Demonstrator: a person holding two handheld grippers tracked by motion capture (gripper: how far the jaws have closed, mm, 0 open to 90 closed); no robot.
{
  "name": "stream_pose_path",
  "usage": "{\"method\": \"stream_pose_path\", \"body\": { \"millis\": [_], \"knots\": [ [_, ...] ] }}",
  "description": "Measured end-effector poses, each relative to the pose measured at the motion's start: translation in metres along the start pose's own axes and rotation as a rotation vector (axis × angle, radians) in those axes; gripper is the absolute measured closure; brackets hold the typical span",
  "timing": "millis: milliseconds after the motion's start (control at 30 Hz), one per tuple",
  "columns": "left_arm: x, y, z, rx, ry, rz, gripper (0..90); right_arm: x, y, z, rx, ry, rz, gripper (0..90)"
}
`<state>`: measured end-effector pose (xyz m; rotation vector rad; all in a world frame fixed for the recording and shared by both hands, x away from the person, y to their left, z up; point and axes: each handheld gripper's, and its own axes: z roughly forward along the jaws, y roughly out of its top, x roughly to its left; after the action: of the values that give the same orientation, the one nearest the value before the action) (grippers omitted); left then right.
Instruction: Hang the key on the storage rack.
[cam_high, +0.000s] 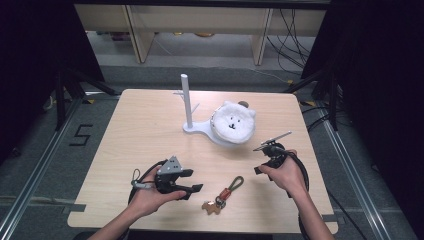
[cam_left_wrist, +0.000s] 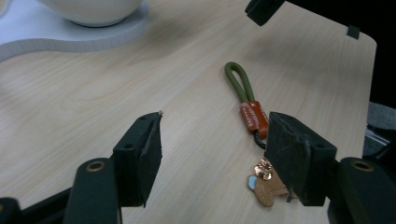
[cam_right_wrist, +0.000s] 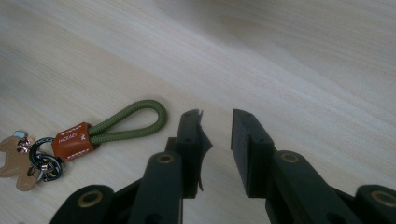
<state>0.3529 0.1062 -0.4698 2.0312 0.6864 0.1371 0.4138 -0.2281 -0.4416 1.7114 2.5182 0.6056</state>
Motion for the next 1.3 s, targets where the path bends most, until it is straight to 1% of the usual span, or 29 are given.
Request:
{"method": "stream_pose_path", "body": {
  "millis": [33, 133, 200, 233, 300, 367, 400, 433, 467, 500, 533, 600, 633, 667, 700, 767, 800, 867, 900, 967, 1000, 1033, 1067, 1100, 1133, 1167, 1233, 1267, 1300],
  "knots": [
    [-0.002, 0.002, 0.003, 0.016, 0.003, -0.01, 36.4, 0.001, 0.0, 0.0, 0.01, -0.002, 0.01, 73.8],
    [-0.006, 0.008, 0.01, 0.089, 0.004, 0.023, 38.2, 0.001, -0.001, 0.0, 0.014, -0.006, -0.002, 73.8],
    [-0.008, 0.012, 0.015, 0.116, -0.002, 0.029, 39.2, 0.002, -0.001, -0.001, 0.021, -0.003, -0.007, 73.6],
    [-0.01, 0.013, 0.018, 0.128, -0.005, 0.025, 39.3, 0.003, -0.002, -0.001, 0.016, -0.009, 0.005, 73.5],
    [-0.012, 0.015, 0.023, 0.15, -0.005, 0.023, 39.9, 0.005, -0.002, -0.001, 0.026, -0.006, -0.009, 73.5],
    [-0.015, 0.016, 0.028, 0.18, 0.0, 0.01, 40.6, 0.006, -0.002, 0.0, 0.033, 0.003, -0.019, 73.7],
    [-0.016, 0.017, 0.03, 0.186, -0.008, 0.002, 40.9, 0.007, -0.002, 0.001, 0.036, 0.001, -0.027, 74.0],
    [-0.019, 0.017, 0.033, 0.201, -0.006, -0.026, 41.1, 0.007, -0.002, 0.002, 0.041, 0.001, -0.03, 75.1],
    [-0.017, 0.019, 0.035, 0.196, -0.013, 0.015, 41.3, 0.008, -0.002, 0.003, 0.046, 0.006, -0.033, 76.9],
    [-0.018, 0.02, 0.038, 0.199, -0.018, 0.018, 41.5, 0.008, -0.002, 0.004, 0.04, 0.002, -0.028, 78.2],
    [-0.018, 0.021, 0.04, 0.209, -0.017, 0.028, 41.6, 0.008, -0.003, 0.004, 0.048, 0.019, -0.044, 80.9],
    [-0.021, 0.024, 0.044, 0.214, -0.024, 0.026, 42.4, 0.007, -0.002, 0.005, 0.07, 0.011, -0.061, 84.6],
    [-0.021, 0.025, 0.046, 0.228, -0.029, 0.035, 42.6, 0.007, -0.002, 0.006, 0.063, 0.025, -0.072, 86.3],
    [-0.023, 0.026, 0.048, 0.227, -0.023, 0.037, 42.9, 0.008, -0.002, 0.007, 0.075, 0.025, -0.067, 87.8],
    [-0.023, 0.027, 0.05, 0.234, -0.03, 0.043, 43.5, 0.007, -0.002, 0.008, 0.064, 0.031, -0.08, 89.1],
    [-0.025, 0.029, 0.053, 0.247, -0.031, 0.055, 44.9, 0.008, -0.002, 0.008, 0.092, 0.029, -0.078, 90.0],
    [-0.024, 0.03, 0.054, 0.269, -0.03, 0.083, 45.7, 0.007, -0.002, 0.009, 0.085, 0.032, -0.091, 90.0],
    [-0.026, 0.031, 0.057, 0.281, -0.022, 0.097, 47.4, 0.006, -0.003, 0.009, 0.088, 0.029, -0.103, 90.0],
    [-0.025, 0.033, 0.058, 0.308, -0.025, 0.121, 48.2, 0.006, -0.003, 0.009, 0.088, 0.027, -0.099, 90.0],
    [-0.027, 0.035, 0.061, 0.334, -0.026, 0.112, 48.9, 0.006, -0.003, 0.009, 0.085, 0.029, -0.086, 90.0],
    [-0.029, 0.035, 0.065, 0.324, -0.022, 0.085, 48.9, 0.007, -0.003, 0.008, 0.084, 0.034, -0.069, 90.0],
    [-0.028, 0.037, 0.065, 0.364, -0.022, 0.105, 48.9, 0.008, -0.003, 0.007, 0.089, 0.029, -0.056, 89.7],
    [-0.029, 0.038, 0.067, 0.372, -0.024, 0.089, 48.8, 0.007, -0.002, 0.007, 0.085, 0.032, -0.065, 89.5],
    [-0.029, 0.04, 0.069, 0.387, -0.019, 0.094, 48.7, 0.007, -0.003, 0.007, 0.085, 0.032, -0.064, 89.2],
    [-0.031, 0.041, 0.071, 0.39, -0.016, 0.079, 48.7, 0.008, -0.003, 0.007, 0.073, 0.039, -0.065, 89.0],
    [-0.031, 0.042, 0.073, 0.397, -0.019, 0.079, 48.6, 0.007, -0.003, 0.008, 0.067, 0.043, -0.072, 88.8],
    [-0.033, 0.044, 0.076, 0.408, -0.022, 0.058, 48.2, 0.005, -0.004, 0.007, 0.063, 0.031, -0.084, 88.5],
    [-0.033, 0.044, 0.078, 0.413, -0.019, 0.056, 48.1, 0.005, -0.004, 0.006, 0.06, 0.043, -0.085, 88.3],
    [-0.034, 0.044, 0.08, 0.42, -0.013, 0.051, 47.9, 0.006, -0.004, 0.006, 0.079, 0.029, -0.056, 88.0]
  ]
}}
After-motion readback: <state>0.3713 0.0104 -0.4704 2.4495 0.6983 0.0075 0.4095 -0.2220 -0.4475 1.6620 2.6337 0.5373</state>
